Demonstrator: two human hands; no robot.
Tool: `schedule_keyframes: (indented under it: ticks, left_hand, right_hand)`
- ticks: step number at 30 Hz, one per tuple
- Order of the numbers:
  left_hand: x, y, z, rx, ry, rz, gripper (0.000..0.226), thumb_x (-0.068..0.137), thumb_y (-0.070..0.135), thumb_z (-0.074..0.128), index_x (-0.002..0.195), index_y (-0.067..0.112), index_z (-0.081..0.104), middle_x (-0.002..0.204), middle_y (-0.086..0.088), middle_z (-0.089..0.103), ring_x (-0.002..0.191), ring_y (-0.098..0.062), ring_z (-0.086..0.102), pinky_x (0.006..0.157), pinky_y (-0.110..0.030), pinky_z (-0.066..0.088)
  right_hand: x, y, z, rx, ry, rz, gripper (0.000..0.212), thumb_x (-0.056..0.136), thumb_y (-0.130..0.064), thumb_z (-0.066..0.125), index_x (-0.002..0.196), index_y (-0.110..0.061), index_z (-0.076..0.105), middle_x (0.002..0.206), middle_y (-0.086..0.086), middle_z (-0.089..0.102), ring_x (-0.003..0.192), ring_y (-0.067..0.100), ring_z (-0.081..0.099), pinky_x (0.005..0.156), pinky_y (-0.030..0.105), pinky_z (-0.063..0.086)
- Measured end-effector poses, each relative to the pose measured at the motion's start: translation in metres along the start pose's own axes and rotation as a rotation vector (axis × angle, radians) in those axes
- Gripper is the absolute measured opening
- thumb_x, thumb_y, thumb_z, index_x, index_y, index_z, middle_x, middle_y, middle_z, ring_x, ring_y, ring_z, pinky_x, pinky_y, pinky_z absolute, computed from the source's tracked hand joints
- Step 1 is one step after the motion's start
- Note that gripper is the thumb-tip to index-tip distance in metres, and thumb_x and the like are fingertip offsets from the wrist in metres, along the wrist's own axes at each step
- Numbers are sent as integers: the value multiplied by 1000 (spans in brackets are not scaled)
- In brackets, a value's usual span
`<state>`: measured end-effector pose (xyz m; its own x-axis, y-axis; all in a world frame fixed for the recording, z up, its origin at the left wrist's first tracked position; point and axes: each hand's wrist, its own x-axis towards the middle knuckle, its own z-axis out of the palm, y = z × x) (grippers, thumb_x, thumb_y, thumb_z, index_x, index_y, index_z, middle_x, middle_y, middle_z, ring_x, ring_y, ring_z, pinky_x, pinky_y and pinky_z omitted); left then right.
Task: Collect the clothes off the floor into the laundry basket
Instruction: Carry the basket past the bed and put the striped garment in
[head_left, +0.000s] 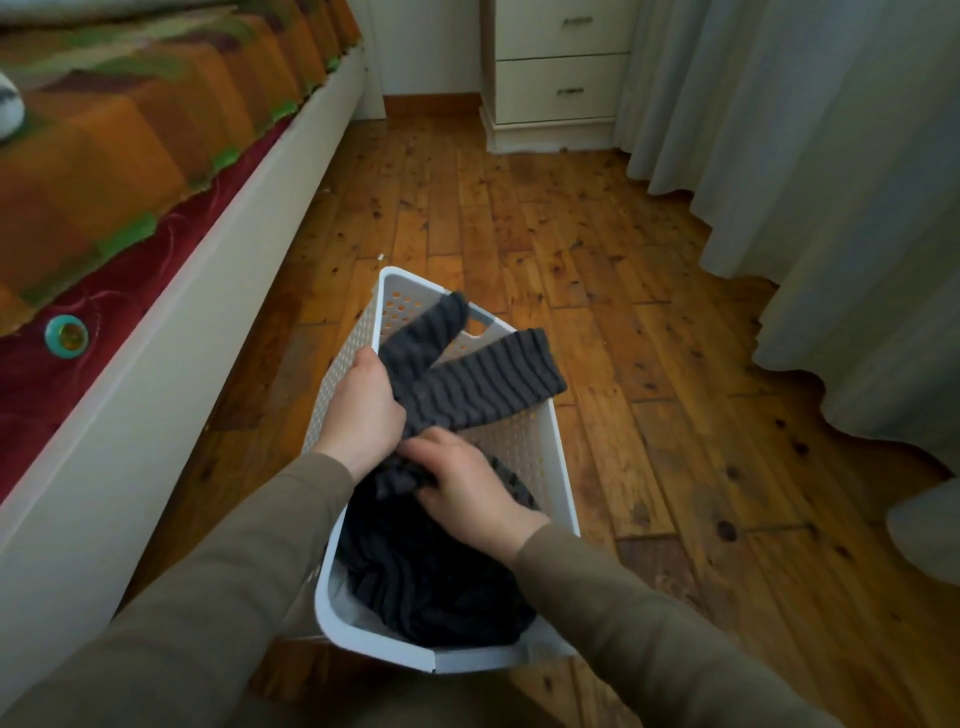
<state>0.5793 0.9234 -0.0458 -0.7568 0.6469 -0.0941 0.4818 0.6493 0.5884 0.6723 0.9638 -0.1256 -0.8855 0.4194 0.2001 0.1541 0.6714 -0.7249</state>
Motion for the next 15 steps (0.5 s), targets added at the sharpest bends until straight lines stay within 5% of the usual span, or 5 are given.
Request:
schedule_keyframes:
  ticks: [8,15]
  left_hand:
    - [1,-5,-2,-9,3,9,35,89,-8,40,125,-5,38,130,-24,53,119,-39,53,95,-39,44]
    - [0,-17,-9,-47,6,-46,38,89,-8,41,126,-1,38,131,-21,52,122,-36,50,98,-38,43]
  right_hand:
    - [-4,-3,22,-175,-406,-76,39,82,5,50,115,-9,65,111,22,59,106,38,54,86,35,39]
    - [-16,-12,39,-389,-662,-162,47,84,-16,59,131,-15,53,123,17,49,123,31,40,116,43,8]
